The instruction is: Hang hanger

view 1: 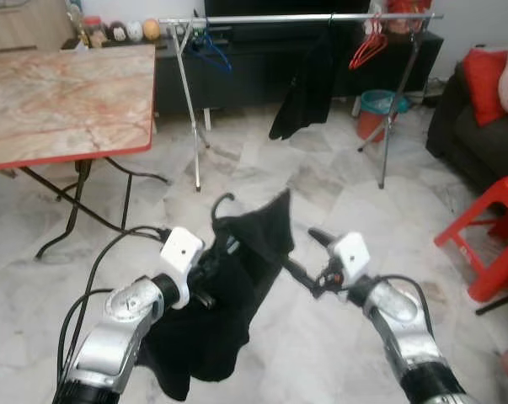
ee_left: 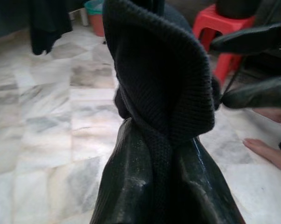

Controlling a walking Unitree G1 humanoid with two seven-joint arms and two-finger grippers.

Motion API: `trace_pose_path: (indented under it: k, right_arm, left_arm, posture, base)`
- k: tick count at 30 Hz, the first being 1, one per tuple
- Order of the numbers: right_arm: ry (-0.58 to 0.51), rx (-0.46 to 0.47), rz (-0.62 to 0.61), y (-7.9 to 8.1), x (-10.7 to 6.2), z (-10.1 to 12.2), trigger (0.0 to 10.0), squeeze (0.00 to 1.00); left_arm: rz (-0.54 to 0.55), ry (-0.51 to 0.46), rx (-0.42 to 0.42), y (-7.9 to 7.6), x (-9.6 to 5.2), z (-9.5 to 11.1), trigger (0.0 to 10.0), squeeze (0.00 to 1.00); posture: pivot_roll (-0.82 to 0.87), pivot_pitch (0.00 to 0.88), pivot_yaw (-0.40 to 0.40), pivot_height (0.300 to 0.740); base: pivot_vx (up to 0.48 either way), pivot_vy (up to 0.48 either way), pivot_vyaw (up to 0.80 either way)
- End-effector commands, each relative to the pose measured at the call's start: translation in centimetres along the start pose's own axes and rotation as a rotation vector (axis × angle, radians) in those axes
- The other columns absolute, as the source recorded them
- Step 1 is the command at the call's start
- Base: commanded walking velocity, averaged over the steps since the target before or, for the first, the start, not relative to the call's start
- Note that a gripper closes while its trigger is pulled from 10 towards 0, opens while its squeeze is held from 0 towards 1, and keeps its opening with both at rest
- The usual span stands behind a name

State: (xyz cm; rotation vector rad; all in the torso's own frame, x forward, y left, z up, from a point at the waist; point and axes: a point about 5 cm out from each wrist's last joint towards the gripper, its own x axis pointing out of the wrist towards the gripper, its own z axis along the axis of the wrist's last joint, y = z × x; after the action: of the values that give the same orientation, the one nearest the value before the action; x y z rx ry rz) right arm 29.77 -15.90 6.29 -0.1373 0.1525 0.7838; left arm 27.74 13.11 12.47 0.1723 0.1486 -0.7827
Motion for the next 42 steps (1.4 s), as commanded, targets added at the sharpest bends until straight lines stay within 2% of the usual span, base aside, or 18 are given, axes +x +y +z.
trace_pose_path:
  k: [1, 6, 13, 21, 23, 28, 29, 30, 31, 42]
  right_arm:
    - [0.016, -0.037, 0.041, 0.1, -0.1, 0.3, 10.0, 0.0]
    - [0.036, -0.083, 0.024, -0.3, 0.0, 0.6, 10.0, 0.0]
    - [0.055, -0.064, -0.019, -0.7, 0.2, 0.5, 10.0, 0.0]
    - [0.054, -0.056, -0.001, -0.9, 0.0, 0.7, 10.0, 0.0]
    - [0.062, -0.05, 0.021, -0.6, 0.2, 0.6, 10.0, 0.0]
    - [0.067, -0.04, 0.031, -0.2, 0.5, 0.4, 10.0, 0.0]
    - [0.066, -0.034, 0.024, -0.2, 0.5, 0.3, 6.1, 0.0]
    - [0.065, -0.03, 0.019, -0.2, 0.5, 0.3, 6.1, 0.0]
    - [0.064, -0.027, 0.015, -0.3, 0.5, 0.3, 0.0, 0.0]
    - [0.059, -0.021, -0.007, -0.5, 0.4, 0.4, 0.0, 0.0]
  left_arm:
    - [-0.053, -0.041, 0.035, -0.4, 0.0, 1.5, 10.0, 0.0]
    - [-0.07, -0.05, 0.033, -0.2, -0.2, 2.2, 10.0, 0.0]
    - [-0.124, -0.053, 0.041, -0.6, -0.6, 2.8, 10.0, 0.0]
    - [-0.175, -0.088, -0.007, -0.7, -1.0, 4.0, 10.0, 0.0]
    - [-0.224, -0.08, -0.002, -1.2, -1.1, 4.2, 10.0, 0.0]
    - [-0.257, -0.084, -0.021, -1.7, -1.2, 4.5, 10.0, 0.0]
    - [-0.254, -0.082, -0.023, -1.7, -1.2, 4.5, 10.0, 0.0]
    - [-0.253, -0.082, -0.024, -1.7, -1.2, 4.5, 10.0, 0.0]
    - [-0.252, -0.081, -0.024, -1.7, -1.2, 4.5, 10.0, 0.0]
    - [-0.241, -0.064, -0.032, -1.6, -1.3, 4.3, 10.0, 0.0]
  posture:
    - [-0.01, 0.0, 0.011, 0.74]
    - [0.0, 0.0, 0.008, 0.74]
    - [0.01, 0.0, 0.004, 0.74]
    - [0.0, 0.0, 0.002, 0.74]
    - [0.01, 0.0, -0.001, 0.74]
    - [0.02, 0.0, -0.003, 0.74]
    - [0.02, 0.0, -0.003, 0.74]
    - [0.02, 0.0, -0.006, 0.74]
    - [0.02, 0.0, -0.005, 0.74]
    - [0.01, 0.0, -0.004, 0.74]
  base:
    - [0.0, 0.0, 0.0]
    - [0.0, 0.0, 0.0]
    - [0.0, 0.0, 0.0]
    - [0.0, 0.0, 0.0]
    - [0.0, 0.0, 0.0]
    - [0.0, 0.0, 0.0]
    - [0.0, 0.0, 0.0]
    - [0.0, 0.0, 0.0]
    - [0.0, 0.0, 0.0]
    - [0.0, 0.0, 0.0]
